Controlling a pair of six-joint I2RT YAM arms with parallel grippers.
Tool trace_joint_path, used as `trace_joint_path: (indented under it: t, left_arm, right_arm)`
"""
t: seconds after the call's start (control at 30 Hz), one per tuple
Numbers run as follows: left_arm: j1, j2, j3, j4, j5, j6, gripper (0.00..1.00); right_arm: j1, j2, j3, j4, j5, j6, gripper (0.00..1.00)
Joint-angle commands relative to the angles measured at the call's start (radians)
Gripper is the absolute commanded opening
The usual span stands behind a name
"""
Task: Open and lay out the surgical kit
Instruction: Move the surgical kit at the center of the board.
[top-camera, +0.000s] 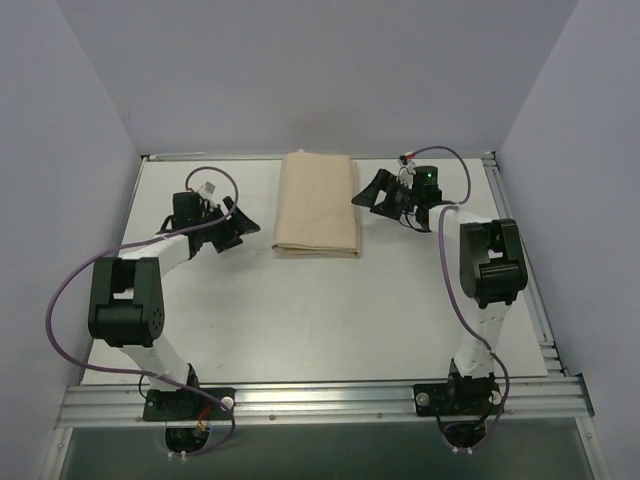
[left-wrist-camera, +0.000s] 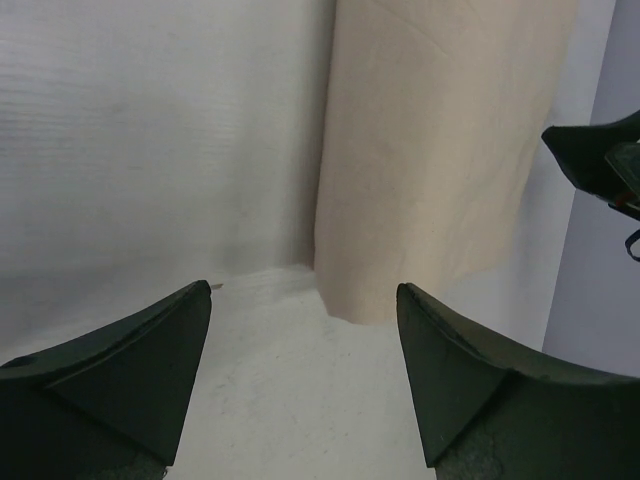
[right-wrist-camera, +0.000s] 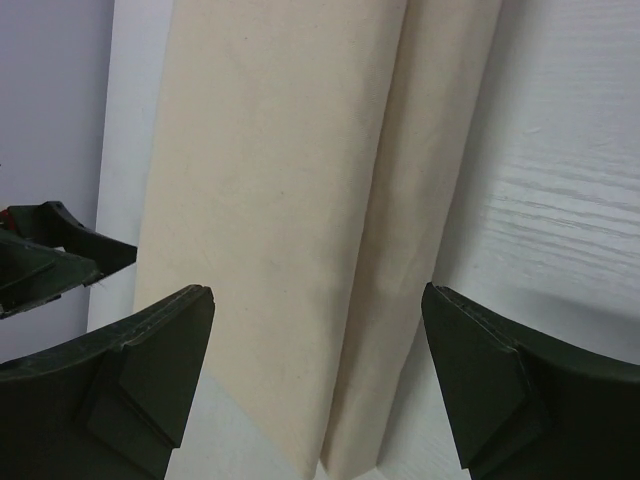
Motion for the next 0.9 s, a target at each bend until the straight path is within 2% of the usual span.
trace_joint_path:
  t: [0.0,0.33,0.43,0.47,0.57,0.6,0.67,0.7,0.77,0.8,0.83,0.87]
  left_arm:
    - [-0.072,0.071,0.089,0.019,0.081,-0.01,0.84]
    - [-0.161,0.217,0.259,-0.104,0.002,0.016,0.8]
    - [-0.169,0.26,0.296,-0.135,0.012,0.031,0.71]
    - [-0.173,0.268,0.302,-0.144,0.014,0.036,0.64]
    - [-0.178,0.279,0.293,-0.155,0.017,0.042,0.55]
    - [-0.178,0.279,0.287,-0.156,0.02,0.042,0.45]
    - [-0.178,0.274,0.27,-0.161,0.028,0.042,0.32]
    - [-0.179,0.268,0.264,-0.162,0.034,0.042,0.21]
    - [-0.182,0.259,0.25,-0.168,0.035,0.04,0.17]
    - [-0.184,0.247,0.235,-0.173,0.037,0.04,0.14]
    - [-0.186,0.239,0.229,-0.179,0.038,0.042,0.07]
    - [-0.186,0.231,0.224,-0.188,0.034,0.04,0.05]
  right_arm:
    - [0.023,0.029,0.05,-0.012,-0.031,0.014,0.88]
    - [0.05,0.097,0.099,-0.13,0.02,-0.063,0.82]
    - [0.056,0.111,0.113,-0.153,0.026,-0.075,0.75]
    - [0.058,0.115,0.114,-0.169,0.026,-0.078,0.73]
    - [0.056,0.126,0.122,-0.199,0.018,-0.092,0.65]
    - [0.056,0.128,0.122,-0.206,0.017,-0.097,0.59]
    - [0.056,0.126,0.111,-0.207,0.0,-0.101,0.51]
    - [0.056,0.12,0.105,-0.206,-0.006,-0.102,0.42]
    - [0.058,0.114,0.077,-0.189,-0.029,-0.089,0.32]
    - [0.058,0.103,0.068,-0.189,-0.031,-0.088,0.2]
    - [0.059,0.094,0.059,-0.187,-0.032,-0.088,0.15]
    - [0.061,0.083,0.035,-0.184,-0.032,-0.088,0.09]
